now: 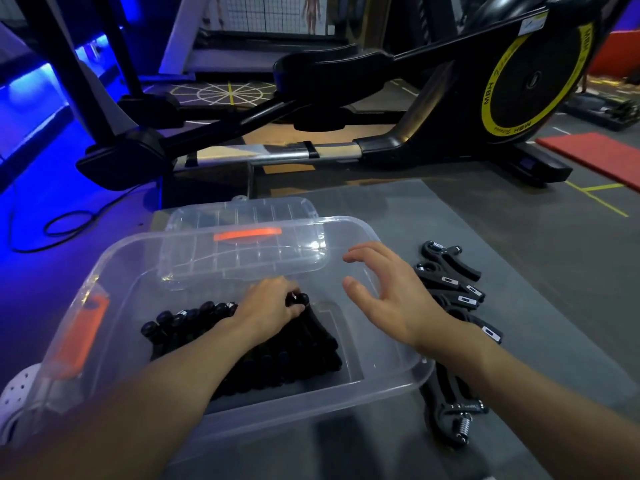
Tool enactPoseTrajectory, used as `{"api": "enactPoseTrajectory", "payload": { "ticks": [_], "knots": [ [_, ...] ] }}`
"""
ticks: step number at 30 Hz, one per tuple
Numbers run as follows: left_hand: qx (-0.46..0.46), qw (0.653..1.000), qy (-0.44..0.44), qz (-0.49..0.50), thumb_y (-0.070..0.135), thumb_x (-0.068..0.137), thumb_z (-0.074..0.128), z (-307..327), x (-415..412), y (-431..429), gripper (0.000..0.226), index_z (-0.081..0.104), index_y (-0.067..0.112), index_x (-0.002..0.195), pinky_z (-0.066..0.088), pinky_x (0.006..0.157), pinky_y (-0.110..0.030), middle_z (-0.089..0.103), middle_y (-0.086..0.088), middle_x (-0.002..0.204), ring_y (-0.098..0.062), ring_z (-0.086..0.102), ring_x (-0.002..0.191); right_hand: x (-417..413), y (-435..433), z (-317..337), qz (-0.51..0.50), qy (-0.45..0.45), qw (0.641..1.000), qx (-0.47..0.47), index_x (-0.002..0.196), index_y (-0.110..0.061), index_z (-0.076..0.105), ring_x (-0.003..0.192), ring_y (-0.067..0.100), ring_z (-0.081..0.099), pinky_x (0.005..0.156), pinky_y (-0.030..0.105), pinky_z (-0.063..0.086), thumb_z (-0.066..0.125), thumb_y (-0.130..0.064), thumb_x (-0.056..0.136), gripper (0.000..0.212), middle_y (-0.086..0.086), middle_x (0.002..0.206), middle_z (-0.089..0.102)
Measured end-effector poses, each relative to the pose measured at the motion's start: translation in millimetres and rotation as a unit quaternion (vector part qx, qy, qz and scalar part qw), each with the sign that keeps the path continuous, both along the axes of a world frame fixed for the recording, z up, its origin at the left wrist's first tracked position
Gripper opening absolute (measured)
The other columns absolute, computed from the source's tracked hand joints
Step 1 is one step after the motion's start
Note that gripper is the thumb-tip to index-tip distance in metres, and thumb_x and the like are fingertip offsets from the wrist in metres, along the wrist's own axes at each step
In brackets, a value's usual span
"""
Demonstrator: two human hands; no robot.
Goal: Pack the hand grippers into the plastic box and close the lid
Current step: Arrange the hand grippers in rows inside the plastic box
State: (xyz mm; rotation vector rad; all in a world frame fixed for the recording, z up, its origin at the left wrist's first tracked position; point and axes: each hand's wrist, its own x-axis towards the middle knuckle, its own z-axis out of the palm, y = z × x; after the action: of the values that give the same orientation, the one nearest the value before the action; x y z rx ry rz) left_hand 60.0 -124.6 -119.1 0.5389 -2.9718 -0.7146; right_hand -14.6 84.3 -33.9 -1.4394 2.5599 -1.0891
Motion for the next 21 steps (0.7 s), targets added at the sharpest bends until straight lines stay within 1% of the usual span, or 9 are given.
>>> {"api": "enactPoseTrajectory", "payload": {
  "ticks": [4, 5, 9, 10, 13, 15, 17, 19, 21],
  "knots": [
    [0.006, 1.0, 0.009, 0.013, 0.033, 0.087, 0.07, 5, 5, 2, 0.025, 0.068, 0.021, 0.109, 0.05, 0.092, -0.039, 0.068, 0.002, 0.108, -0.022, 0.063, 0.102, 1, 2, 4, -0.037, -0.059, 0.996, -0.058, 0.112, -0.022, 0.063, 0.11, -0.003, 0.052, 0.096, 0.012, 0.036, 0.052, -0.037, 0.087, 0.032, -0.014, 0.115, 0.057],
    [0.013, 1.0, 0.019, 0.016, 0.032, 0.087, 0.069, 8, 6, 4, 0.028, 0.067, 0.021, 0.113, 0.049, 0.093, -0.039, 0.066, 0.003, 0.109, -0.02, 0.062, 0.104, 1, 4, 6, -0.059, -0.086, 0.991, -0.082, 0.111, -0.023, 0.064, 0.108, -0.004, 0.053, 0.091, 0.009, 0.037, 0.052, -0.036, 0.086, 0.031, -0.013, 0.113, 0.059],
    [0.056, 0.992, 0.116, 0.001, 0.029, 0.087, 0.068, 44, 2, 26, 0.025, 0.067, 0.022, 0.111, 0.046, 0.096, -0.034, 0.06, 0.011, 0.103, -0.013, 0.06, 0.105, -16, 24, 3, -0.149, -0.168, 0.965, -0.138, 0.105, -0.024, 0.066, 0.098, 0.012, 0.064, 0.082, 0.032, 0.053, 0.056, -0.025, 0.092, 0.016, -0.005, 0.105, 0.066],
    [0.07, 0.988, 0.141, -0.009, 0.028, 0.087, 0.068, 57, -1, 37, 0.025, 0.067, 0.023, 0.111, 0.046, 0.097, -0.033, 0.061, 0.011, 0.104, -0.011, 0.059, 0.105, -24, 34, -1, -0.174, -0.166, 0.961, -0.134, 0.105, -0.021, 0.066, 0.096, 0.012, 0.065, 0.084, 0.033, 0.053, 0.057, -0.022, 0.092, 0.016, -0.004, 0.104, 0.067],
    [0.099, 0.977, 0.181, -0.048, 0.036, 0.089, 0.064, 88, -12, 80, 0.028, 0.064, 0.025, 0.115, 0.043, 0.1, -0.029, 0.06, 0.01, 0.115, -0.008, 0.056, 0.11, -45, 68, -15, -0.248, -0.169, 0.948, -0.11, 0.109, -0.013, 0.066, 0.086, 0.002, 0.062, 0.082, 0.021, 0.05, 0.059, -0.018, 0.091, 0.02, -0.006, 0.096, 0.066],
    [0.108, 0.974, 0.189, -0.069, 0.044, 0.089, 0.061, 95, -16, 107, 0.039, 0.061, 0.024, 0.122, 0.041, 0.103, -0.031, 0.056, 0.011, 0.125, -0.009, 0.054, 0.117, -53, 92, -29, -0.275, -0.17, 0.943, -0.076, 0.107, -0.014, 0.065, 0.084, 0.005, 0.062, 0.084, 0.028, 0.051, 0.062, -0.016, 0.089, 0.019, -0.006, 0.094, 0.066],
    [0.1, 0.976, 0.174, -0.08, 0.048, 0.09, 0.06, 92, -17, 127, 0.052, 0.055, 0.02, 0.133, 0.034, 0.108, -0.028, 0.049, 0.008, 0.139, -0.011, 0.047, 0.128, -58, 117, -46, -0.294, -0.162, 0.942, -0.016, 0.107, -0.019, 0.063, 0.093, 0.016, 0.063, 0.09, 0.035, 0.049, 0.066, -0.022, 0.084, 0.024, 0.0, 0.103, 0.066],
    [0.075, 0.982, 0.149, -0.092, 0.05, 0.091, 0.059, 83, -15, 139, 0.063, 0.046, 0.015, 0.142, 0.022, 0.112, -0.023, 0.037, 0.005, 0.151, -0.01, 0.033, 0.14, -61, 140, -65, -0.306, -0.149, 0.938, 0.063, 0.115, -0.019, 0.061, 0.107, 0.023, 0.06, 0.095, 0.043, 0.047, 0.068, -0.036, 0.077, 0.043, 0.003, 0.115, 0.063],
    [0.063, 0.983, 0.138, -0.104, 0.053, 0.091, 0.057, 75, -12, 141, 0.071, 0.037, 0.016, 0.148, 0.015, 0.118, -0.025, 0.025, 0.006, 0.159, -0.007, 0.02, 0.146, -62, 158, -80, -0.305, -0.136, 0.933, 0.131, 0.123, -0.019, 0.058, 0.115, 0.027, 0.055, 0.097, 0.047, 0.045, 0.072, -0.037, 0.077, 0.052, 0.005, 0.12, 0.059]
  ]
}}
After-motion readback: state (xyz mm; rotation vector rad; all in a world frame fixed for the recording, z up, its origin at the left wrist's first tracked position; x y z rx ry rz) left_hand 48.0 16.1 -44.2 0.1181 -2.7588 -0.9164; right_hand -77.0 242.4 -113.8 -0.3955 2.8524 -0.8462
